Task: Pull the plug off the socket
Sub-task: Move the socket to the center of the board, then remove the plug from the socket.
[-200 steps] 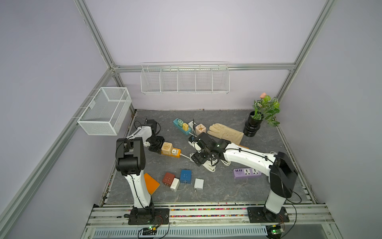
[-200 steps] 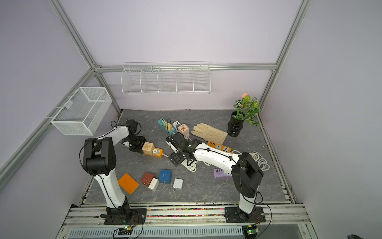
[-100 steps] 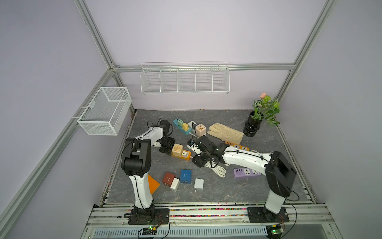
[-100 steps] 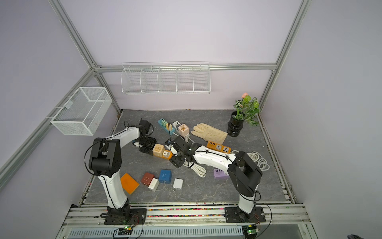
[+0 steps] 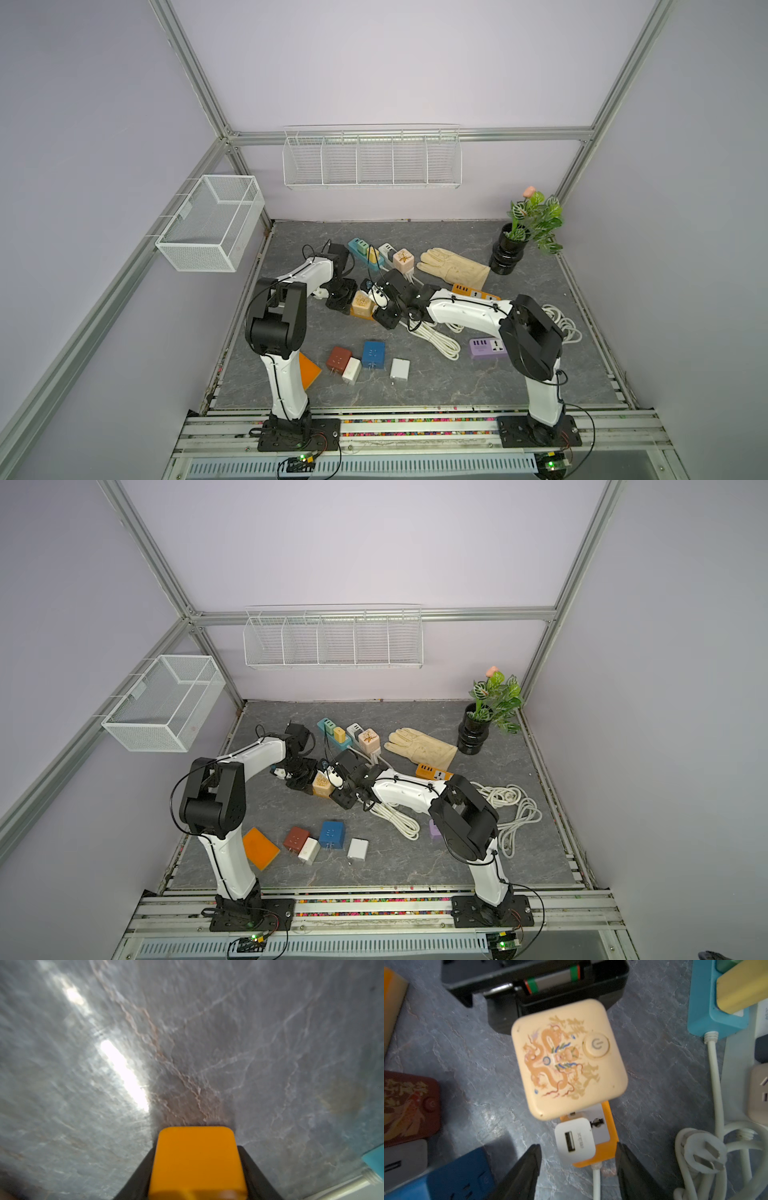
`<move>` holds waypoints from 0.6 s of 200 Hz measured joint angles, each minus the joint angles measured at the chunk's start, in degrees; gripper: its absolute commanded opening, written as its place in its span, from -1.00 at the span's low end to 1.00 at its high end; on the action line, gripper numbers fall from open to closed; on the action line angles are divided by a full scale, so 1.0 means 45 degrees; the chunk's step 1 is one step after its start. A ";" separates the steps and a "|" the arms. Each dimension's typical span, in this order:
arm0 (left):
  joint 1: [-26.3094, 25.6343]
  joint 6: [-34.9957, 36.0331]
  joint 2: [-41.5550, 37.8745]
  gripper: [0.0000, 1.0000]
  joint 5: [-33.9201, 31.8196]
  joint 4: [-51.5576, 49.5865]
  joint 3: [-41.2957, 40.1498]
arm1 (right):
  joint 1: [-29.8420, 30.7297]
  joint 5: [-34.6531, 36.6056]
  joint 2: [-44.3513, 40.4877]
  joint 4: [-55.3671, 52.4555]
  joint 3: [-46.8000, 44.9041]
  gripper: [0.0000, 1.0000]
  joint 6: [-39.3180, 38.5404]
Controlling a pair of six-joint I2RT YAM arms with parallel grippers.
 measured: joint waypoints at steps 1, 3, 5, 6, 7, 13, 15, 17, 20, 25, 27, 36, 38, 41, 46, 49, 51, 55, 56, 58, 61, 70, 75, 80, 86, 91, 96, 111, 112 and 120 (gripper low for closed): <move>0.0000 0.0000 0.0000 -0.78 0.0000 0.0000 0.0000 | 0.0000 0.0010 0.0010 0.0000 0.0015 0.03 0.0010; 0.0000 0.0000 0.0000 -0.78 -0.0005 0.0000 0.0000 | 0.0000 0.0005 0.0039 -0.0010 0.0058 0.02 -0.0073; 0.0000 0.0000 0.0000 -0.78 0.0000 0.0000 0.0000 | 0.0005 -0.0005 0.0063 -0.0015 0.0092 0.01 -0.0102; 0.0000 0.0000 0.0000 -0.78 -0.0005 0.0000 0.0005 | 0.0010 -0.0010 0.0083 -0.0024 0.0126 0.00 -0.0063; 0.0000 0.0000 0.0000 -0.78 0.0000 0.0000 0.0000 | 0.0010 -0.0015 0.0092 -0.0029 0.0141 0.00 -0.0049; 0.0000 0.0000 0.0000 -0.79 0.0000 0.0000 0.0000 | 0.0015 -0.0029 0.0194 -0.0053 0.0272 -0.03 -0.0112; 0.0000 0.0000 0.0000 -0.79 0.0000 0.0000 0.0000 | 0.0019 -0.0029 0.0223 -0.0058 0.0311 -0.04 -0.0131; 0.0000 0.0000 0.0000 -0.79 -0.0005 0.0000 0.0005 | 0.0019 -0.0039 0.0257 -0.0063 0.0359 -0.06 -0.0175; 0.0000 -0.0005 0.0000 -0.80 0.0000 0.0000 0.0005 | 0.0019 -0.0039 0.0296 -0.0063 0.0398 -0.09 -0.0160; 0.0000 -0.0005 0.0000 -0.80 0.0000 0.0000 0.0005 | 0.0024 -0.0039 0.0350 -0.0063 0.0447 -0.12 -0.0228; 0.0000 0.0000 0.0000 -0.81 -0.0005 0.0000 0.0005 | 0.0029 -0.0049 0.0379 -0.0068 0.0457 -0.13 -0.0199; 0.0000 0.0000 0.0000 -0.83 0.0000 0.0000 0.0005 | 0.0029 -0.0053 0.0432 -0.0097 0.0471 -0.17 -0.0253; 0.0000 0.0000 0.0000 -0.83 0.0000 0.0000 0.0005 | 0.0029 -0.0073 0.0452 -0.0112 0.0471 -0.18 -0.0291; 0.0000 0.0000 0.0000 -0.83 0.0000 0.0000 0.0005 | 0.0029 -0.0073 0.0466 -0.0151 0.0471 -0.18 -0.0262; 0.0000 0.0000 0.0000 -0.84 0.0000 -0.0005 0.0005 | 0.0029 -0.0092 0.0486 -0.0209 0.0471 -0.17 -0.0316; 0.0000 0.0000 0.0000 -0.84 0.0000 -0.0010 0.0005 | 0.0029 -0.0102 0.0495 -0.0257 0.0471 -0.16 -0.0311; 0.0000 0.0000 0.0000 -0.84 0.0000 -0.0010 0.0010 | 0.0034 -0.0117 0.0505 -0.0287 0.0471 -0.16 -0.0321; 0.0000 0.0000 0.0000 -0.85 0.0000 -0.0010 0.0010 | 0.0039 -0.0121 0.0515 -0.0350 0.0471 -0.15 -0.0325; 0.0000 0.0000 0.0000 -0.85 0.0000 -0.0010 0.0010 | 0.0039 -0.0126 0.0520 -0.0355 0.0471 -0.14 -0.0325; 0.0000 0.0000 0.0000 -0.85 0.0000 -0.0015 0.0010 | 0.0044 -0.0126 0.0525 -0.0384 0.0476 -0.14 -0.0335; 0.0000 0.0000 0.0000 -0.85 -0.0005 -0.0015 0.0010 | 0.0044 -0.0126 0.0539 -0.0423 0.0481 -0.13 -0.0350; 0.0000 0.0000 0.0000 -0.86 -0.0005 -0.0029 0.0019 | 0.0044 -0.0121 0.0597 -0.0515 0.0529 -0.12 -0.0379; 0.0000 0.0000 0.0000 -0.86 -0.0005 -0.0034 0.0024 | 0.0044 -0.0121 0.0636 -0.0549 0.0559 -0.11 -0.0413; 0.0000 0.0000 0.0000 -0.86 -0.0005 -0.0039 0.0029 | 0.0044 -0.0121 0.0670 -0.0573 0.0578 -0.11 -0.0413; 0.0000 0.0000 0.0005 -0.86 -0.0005 -0.0044 0.0034 | 0.0044 -0.0117 0.0709 -0.0622 0.0607 -0.11 -0.0423; 0.0000 0.0000 0.0005 -0.87 -0.0005 -0.0049 0.0034 | 0.0044 -0.0112 0.0738 -0.0665 0.0631 -0.11 -0.0442; 0.0000 0.0000 0.0005 -0.87 -0.0005 -0.0049 0.0034 | 0.0044 -0.0102 0.0767 -0.0714 0.0665 -0.12 -0.0457; 0.0000 0.0000 0.0005 -0.87 -0.0005 -0.0053 0.0044 | 0.0044 -0.0078 0.0874 -0.0821 0.0826 -0.16 -0.0515; 0.0000 0.0000 0.0005 -0.87 -0.0005 -0.0053 0.0044 | 0.0044 -0.0078 0.0884 -0.0826 0.0840 -0.16 -0.0510; 0.0000 0.0000 0.0005 -0.87 -0.0005 -0.0058 0.0044 | 0.0044 -0.0078 0.0908 -0.0865 0.0937 -0.20 -0.0534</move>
